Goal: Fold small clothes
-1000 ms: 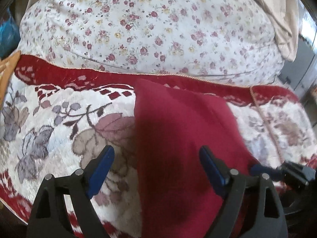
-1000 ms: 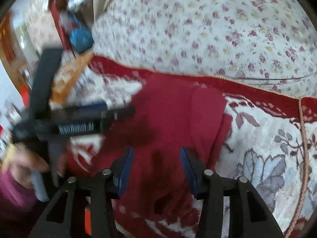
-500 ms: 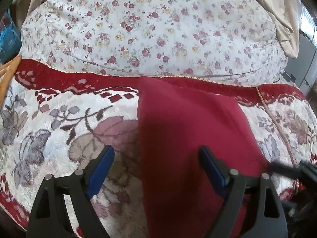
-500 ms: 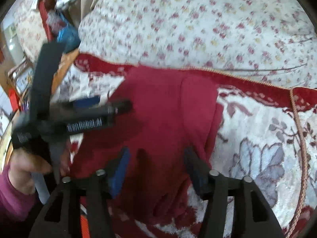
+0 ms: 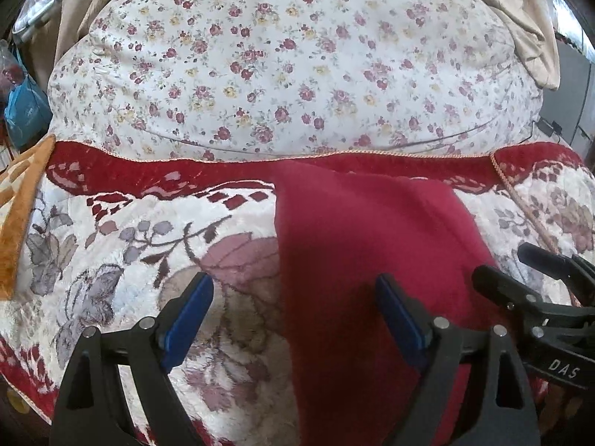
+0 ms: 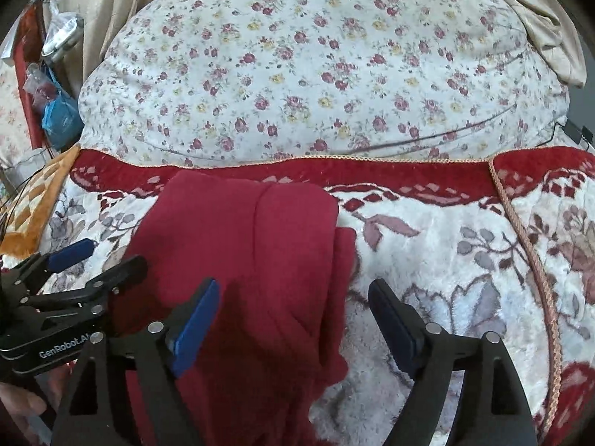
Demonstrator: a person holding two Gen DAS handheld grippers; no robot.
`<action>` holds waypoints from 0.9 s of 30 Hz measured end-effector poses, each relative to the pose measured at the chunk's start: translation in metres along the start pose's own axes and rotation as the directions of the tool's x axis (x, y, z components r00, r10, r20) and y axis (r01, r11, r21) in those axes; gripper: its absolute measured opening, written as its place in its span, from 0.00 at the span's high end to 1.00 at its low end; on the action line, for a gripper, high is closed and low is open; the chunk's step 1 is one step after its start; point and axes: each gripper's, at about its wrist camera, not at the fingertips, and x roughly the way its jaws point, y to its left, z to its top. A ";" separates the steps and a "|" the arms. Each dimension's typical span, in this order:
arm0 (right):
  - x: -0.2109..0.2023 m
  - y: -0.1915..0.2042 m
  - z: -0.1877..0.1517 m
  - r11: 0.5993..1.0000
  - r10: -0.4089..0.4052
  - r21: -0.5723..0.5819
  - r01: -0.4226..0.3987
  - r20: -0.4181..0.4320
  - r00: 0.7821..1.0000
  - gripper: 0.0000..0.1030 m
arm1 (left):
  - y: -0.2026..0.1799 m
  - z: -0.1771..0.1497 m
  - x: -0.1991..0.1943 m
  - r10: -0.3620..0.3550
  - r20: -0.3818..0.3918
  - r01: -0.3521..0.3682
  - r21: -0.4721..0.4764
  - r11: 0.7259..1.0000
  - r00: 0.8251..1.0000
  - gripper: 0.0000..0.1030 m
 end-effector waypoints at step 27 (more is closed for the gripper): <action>0.006 0.002 -0.007 1.000 0.005 -0.007 -0.005 -0.001 1.000 0.11 | -0.001 -0.002 0.007 0.025 0.010 -0.024 -0.013 1.000 1.000 0.15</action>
